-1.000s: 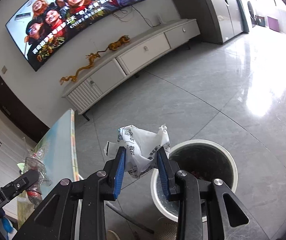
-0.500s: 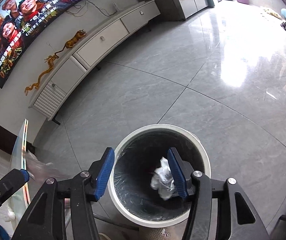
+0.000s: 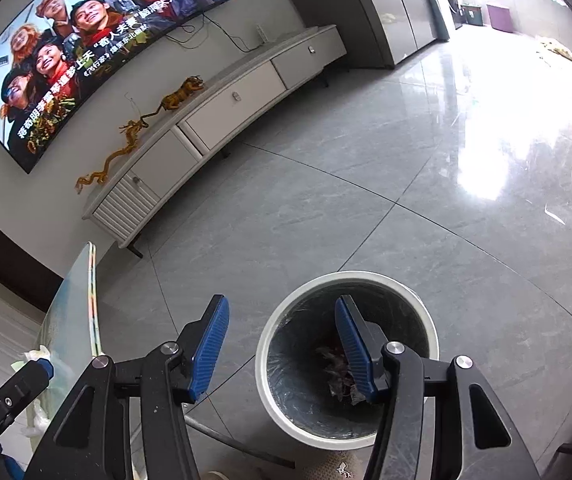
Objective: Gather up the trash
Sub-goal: 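Open both tools to drop the bags into the bin, then move both tools back over the remaining trash, then grasp a clear plastic bag with the left tool while the right tool grasps white tissue, then carry both held items over the white trash bin, then open both tools to drop the items into the bin, then move both tools back over the last items on the table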
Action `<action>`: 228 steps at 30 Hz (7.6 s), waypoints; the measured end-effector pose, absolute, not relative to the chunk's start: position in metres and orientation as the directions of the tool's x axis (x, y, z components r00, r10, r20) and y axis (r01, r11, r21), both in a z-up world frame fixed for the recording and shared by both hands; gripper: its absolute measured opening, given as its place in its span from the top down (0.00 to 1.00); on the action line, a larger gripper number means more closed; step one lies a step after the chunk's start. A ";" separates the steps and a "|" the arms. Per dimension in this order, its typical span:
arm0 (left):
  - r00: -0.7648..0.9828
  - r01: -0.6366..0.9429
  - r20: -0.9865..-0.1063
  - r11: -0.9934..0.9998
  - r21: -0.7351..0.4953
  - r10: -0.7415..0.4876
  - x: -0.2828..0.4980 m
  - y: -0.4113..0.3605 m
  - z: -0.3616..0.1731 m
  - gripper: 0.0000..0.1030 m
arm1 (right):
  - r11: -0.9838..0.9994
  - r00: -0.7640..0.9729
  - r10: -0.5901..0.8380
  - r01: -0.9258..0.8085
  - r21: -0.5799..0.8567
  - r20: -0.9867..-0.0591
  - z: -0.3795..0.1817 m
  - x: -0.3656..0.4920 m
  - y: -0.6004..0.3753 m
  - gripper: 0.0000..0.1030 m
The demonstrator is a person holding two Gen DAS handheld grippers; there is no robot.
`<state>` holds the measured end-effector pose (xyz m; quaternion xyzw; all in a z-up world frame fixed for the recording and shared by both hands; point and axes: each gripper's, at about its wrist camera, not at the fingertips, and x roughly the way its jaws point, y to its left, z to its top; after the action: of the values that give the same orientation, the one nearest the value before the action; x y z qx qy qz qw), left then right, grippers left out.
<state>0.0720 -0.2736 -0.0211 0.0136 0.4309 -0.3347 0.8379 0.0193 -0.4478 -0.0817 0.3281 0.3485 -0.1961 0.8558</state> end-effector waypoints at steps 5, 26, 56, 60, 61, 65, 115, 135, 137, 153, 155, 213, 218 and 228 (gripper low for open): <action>0.476 0.529 -0.697 0.808 -0.260 -0.536 0.062 -0.226 -0.002 0.50 | 0.749 0.707 -0.109 0.521 0.410 -0.699 -0.056 0.024 -0.422 0.49; 0.672 0.231 -0.638 0.925 -0.303 -0.376 0.036 -0.049 0.009 0.50 | 0.918 0.762 -0.010 0.264 0.296 -0.648 0.006 0.059 -0.285 0.49; 0.674 -0.109 -0.697 0.901 -0.420 -0.244 0.064 0.066 -0.052 0.50 | 0.952 0.675 0.301 -0.175 0.250 -0.674 0.010 0.163 -0.133 0.49; 0.659 -0.082 -0.703 0.904 -0.419 -0.266 0.070 0.058 -0.060 0.50 | 0.944 0.641 0.329 -0.223 0.242 -0.694 -0.005 0.188 -0.116 0.49; 0.655 -0.076 -0.706 0.906 -0.417 -0.270 0.073 0.056 -0.062 0.50 | 0.943 0.631 0.332 -0.229 0.241 -0.701 -0.011 0.195 -0.113 0.49; 0.628 -0.087 -0.730 0.908 -0.409 -0.269 0.086 0.051 -0.071 0.50 | 0.936 0.602 0.351 -0.246 0.251 -0.718 -0.032 0.221 -0.105 0.49; 0.693 0.112 -0.617 0.901 -0.418 -0.372 0.046 0.003 -0.003 0.96 | 0.895 0.743 0.351 -0.087 0.438 -0.570 -0.023 0.079 -0.236 0.91; 0.576 0.399 -0.633 0.854 -0.335 -0.517 0.050 -0.161 0.024 0.96 | 0.846 0.811 0.115 0.223 0.485 -0.574 -0.028 0.010 -0.363 0.91; 0.552 0.429 -0.644 0.843 -0.325 -0.529 0.051 -0.181 0.021 0.96 | 0.836 0.807 0.103 0.247 0.490 -0.581 -0.032 0.009 -0.372 0.91; 0.369 0.546 -0.757 0.785 -0.293 -0.540 0.085 -0.329 -0.040 0.95 | 0.732 0.745 0.075 0.411 0.544 -0.663 -0.102 0.006 -0.444 0.90; 0.342 0.552 -0.772 0.779 -0.297 -0.536 0.089 -0.343 -0.052 0.95 | 0.719 0.731 0.079 0.429 0.546 -0.678 -0.113 0.010 -0.451 0.88; 0.770 0.274 -0.579 0.958 -0.083 -0.270 0.009 -0.158 0.028 0.51 | 0.877 0.772 0.005 0.302 0.374 -0.635 -0.027 0.009 -0.352 0.46; 0.791 0.236 -0.559 0.967 -0.096 -0.248 0.006 -0.131 0.038 0.51 | 0.897 0.784 0.030 0.253 0.363 -0.620 -0.015 0.012 -0.332 0.46; 0.819 0.142 -0.538 0.979 -0.146 -0.199 0.005 -0.064 0.050 0.50 | 0.930 0.794 0.072 0.165 0.328 -0.604 0.007 0.023 -0.285 0.46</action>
<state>0.0055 -0.0638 0.0495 -0.0496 0.2872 -0.0896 0.9524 0.0233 -0.2846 0.0074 0.1851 0.3202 -0.0252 0.9288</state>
